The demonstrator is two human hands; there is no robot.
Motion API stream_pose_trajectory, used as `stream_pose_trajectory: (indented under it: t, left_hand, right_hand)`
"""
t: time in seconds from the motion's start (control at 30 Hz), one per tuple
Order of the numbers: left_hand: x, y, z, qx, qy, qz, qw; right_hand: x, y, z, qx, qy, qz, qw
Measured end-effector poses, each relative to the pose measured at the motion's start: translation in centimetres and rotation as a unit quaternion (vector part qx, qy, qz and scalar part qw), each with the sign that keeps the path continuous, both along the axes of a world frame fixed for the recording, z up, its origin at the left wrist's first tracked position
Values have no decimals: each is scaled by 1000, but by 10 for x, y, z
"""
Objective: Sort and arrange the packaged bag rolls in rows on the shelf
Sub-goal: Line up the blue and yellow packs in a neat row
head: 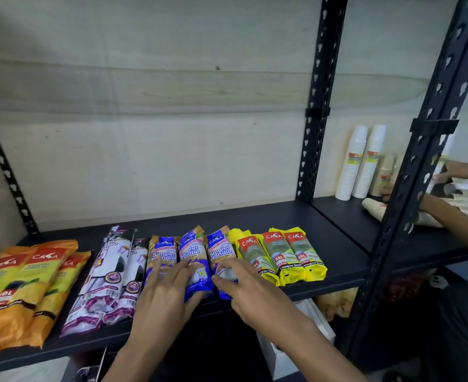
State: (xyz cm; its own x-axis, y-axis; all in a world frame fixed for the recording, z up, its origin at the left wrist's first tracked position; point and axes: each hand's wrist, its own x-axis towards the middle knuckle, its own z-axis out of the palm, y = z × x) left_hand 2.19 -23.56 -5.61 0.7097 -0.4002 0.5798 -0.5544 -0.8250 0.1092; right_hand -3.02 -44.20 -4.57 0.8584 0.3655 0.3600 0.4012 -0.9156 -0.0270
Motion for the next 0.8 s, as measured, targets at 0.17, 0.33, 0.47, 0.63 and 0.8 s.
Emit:
stream_pose_trajectory:
  t: [0.17, 0.33, 0.47, 0.63, 0.8]
  left_hand:
    - [6, 2, 3, 36, 24, -40, 998]
    - [2, 2, 7, 44, 35, -56, 997]
    - [0, 0, 10, 45, 23, -77, 996]
    - [-2, 1, 6, 29, 28, -51, 998]
    - [-8, -4, 4, 21, 26, -56, 998]
  right_hand:
    - [-1, -8, -6, 39, -22, -25, 999]
    - [4, -6, -10, 37, -74, -33, 996]
    - [4, -16, -12, 12, -98, -48, 994]
    - [5, -20, -17, -13, -96, -60, 993]
    - [3, -17, -13, -6, -74, -69, 995]
